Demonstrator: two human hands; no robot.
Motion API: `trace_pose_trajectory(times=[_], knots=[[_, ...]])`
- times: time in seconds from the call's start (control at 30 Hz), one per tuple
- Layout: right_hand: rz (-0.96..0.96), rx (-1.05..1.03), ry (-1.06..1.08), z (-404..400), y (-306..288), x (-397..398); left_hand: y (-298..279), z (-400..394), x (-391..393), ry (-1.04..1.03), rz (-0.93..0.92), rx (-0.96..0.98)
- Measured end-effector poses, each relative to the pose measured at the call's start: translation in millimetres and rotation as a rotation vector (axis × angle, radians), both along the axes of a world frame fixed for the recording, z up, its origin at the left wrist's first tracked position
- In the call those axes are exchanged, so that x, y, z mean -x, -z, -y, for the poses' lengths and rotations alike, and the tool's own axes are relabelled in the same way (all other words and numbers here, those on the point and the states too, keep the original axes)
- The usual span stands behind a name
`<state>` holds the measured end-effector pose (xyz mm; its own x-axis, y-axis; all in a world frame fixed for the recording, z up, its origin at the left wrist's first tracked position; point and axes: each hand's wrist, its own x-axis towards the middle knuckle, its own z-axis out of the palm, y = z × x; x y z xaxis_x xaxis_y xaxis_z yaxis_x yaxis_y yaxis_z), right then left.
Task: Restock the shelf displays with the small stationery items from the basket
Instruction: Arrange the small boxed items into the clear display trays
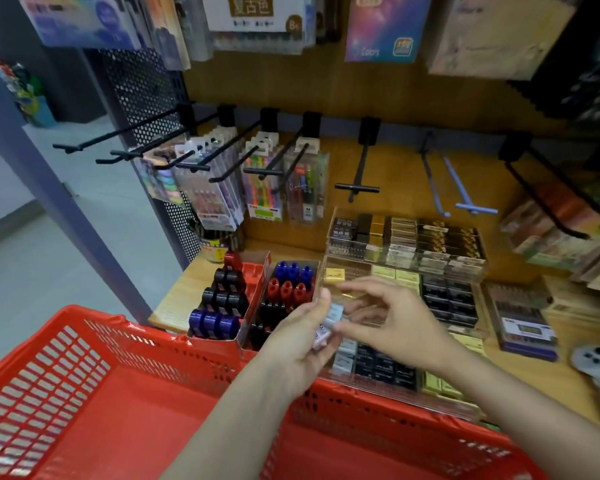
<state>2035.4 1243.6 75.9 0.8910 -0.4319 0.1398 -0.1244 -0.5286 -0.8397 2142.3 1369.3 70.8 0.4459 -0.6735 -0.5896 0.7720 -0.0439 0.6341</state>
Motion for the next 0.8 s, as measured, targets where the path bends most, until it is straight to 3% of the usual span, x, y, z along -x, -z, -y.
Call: trace_pose_trajectory(times=[0.2,0.3,0.4,0.57,0.67,0.8], knots=[[0.139,0.013,0.119,-14,5,23,-9,5,20,0.122,0.177,0.057],[0.110,0.082,0.160,-3,4,30,-8,2,13,0.147,0.023,0.219],[-0.038,0.222,0.300,22,0,35,4,1,-1,0.161,0.025,0.202],[-0.288,0.485,0.314,43,2,6,28,1,-22,0.312,0.400,0.042],[-0.415,0.437,0.312,46,8,-32,41,-3,-36,0.234,0.490,-0.023],[-0.638,0.320,0.299,50,21,-81,51,-6,-48,0.139,0.429,0.017]])
